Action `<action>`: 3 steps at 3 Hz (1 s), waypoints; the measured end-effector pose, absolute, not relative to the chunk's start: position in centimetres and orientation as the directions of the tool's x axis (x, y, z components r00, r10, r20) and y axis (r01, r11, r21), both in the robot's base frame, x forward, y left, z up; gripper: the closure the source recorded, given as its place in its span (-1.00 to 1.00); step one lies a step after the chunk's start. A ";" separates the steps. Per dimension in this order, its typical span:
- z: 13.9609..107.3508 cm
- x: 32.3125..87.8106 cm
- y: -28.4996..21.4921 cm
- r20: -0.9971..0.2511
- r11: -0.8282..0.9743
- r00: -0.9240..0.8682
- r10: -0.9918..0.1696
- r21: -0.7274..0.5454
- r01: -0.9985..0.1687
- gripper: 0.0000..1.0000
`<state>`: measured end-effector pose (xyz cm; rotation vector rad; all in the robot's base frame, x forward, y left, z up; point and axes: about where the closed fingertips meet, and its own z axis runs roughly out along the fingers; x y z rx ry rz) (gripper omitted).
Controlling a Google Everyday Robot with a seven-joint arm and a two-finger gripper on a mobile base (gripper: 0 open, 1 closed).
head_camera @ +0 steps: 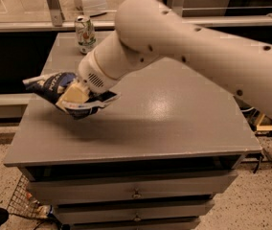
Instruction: Pick blue chip bag
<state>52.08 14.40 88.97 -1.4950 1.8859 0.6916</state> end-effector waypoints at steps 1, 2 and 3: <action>91.7 55.7 11.4 -0.789 0.189 -0.122 -0.603 0.007 -0.982 1.00; 94.5 59.3 8.9 -0.839 0.154 -0.066 -0.540 -0.022 -0.988 1.00; 97.1 60.9 7.2 -0.863 0.142 -0.025 -0.504 -0.054 -0.988 1.00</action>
Offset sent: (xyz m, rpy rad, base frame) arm 0.1158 -0.0889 0.0887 0.2410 -0.1289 0.1039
